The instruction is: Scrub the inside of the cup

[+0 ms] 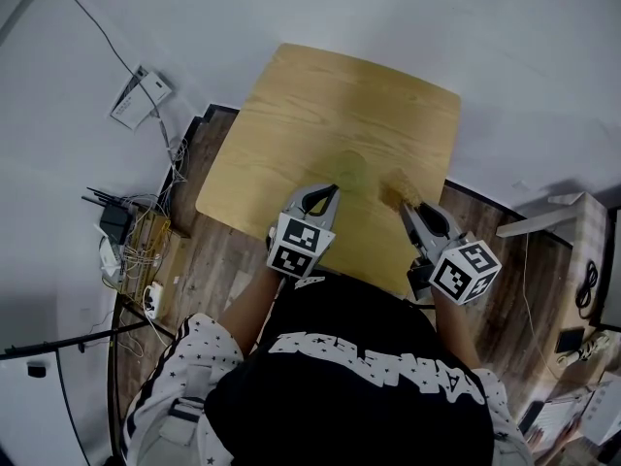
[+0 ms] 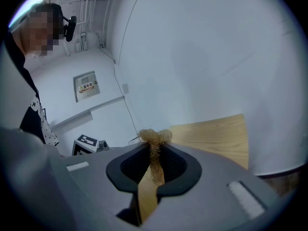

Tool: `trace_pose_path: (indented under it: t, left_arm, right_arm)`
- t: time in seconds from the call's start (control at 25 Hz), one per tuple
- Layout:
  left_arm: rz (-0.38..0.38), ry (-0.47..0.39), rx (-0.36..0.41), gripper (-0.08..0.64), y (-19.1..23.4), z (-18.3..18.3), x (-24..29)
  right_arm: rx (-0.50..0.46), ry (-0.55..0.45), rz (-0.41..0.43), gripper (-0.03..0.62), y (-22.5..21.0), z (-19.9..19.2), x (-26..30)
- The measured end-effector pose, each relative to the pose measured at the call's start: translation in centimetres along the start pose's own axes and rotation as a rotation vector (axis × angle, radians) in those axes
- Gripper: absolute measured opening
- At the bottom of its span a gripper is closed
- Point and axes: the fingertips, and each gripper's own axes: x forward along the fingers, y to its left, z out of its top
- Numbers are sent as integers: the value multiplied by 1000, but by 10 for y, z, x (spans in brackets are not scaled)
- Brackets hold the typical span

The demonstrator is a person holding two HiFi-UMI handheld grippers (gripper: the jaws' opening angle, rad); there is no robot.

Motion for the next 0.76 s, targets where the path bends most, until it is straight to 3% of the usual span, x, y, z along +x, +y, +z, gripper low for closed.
trace_pose_path:
  t: [0.76]
  left_arm:
    - [11,0,34,2,-17,3,-6]
  right_arm:
    - [4,-9,7,60,-1,-2,-13]
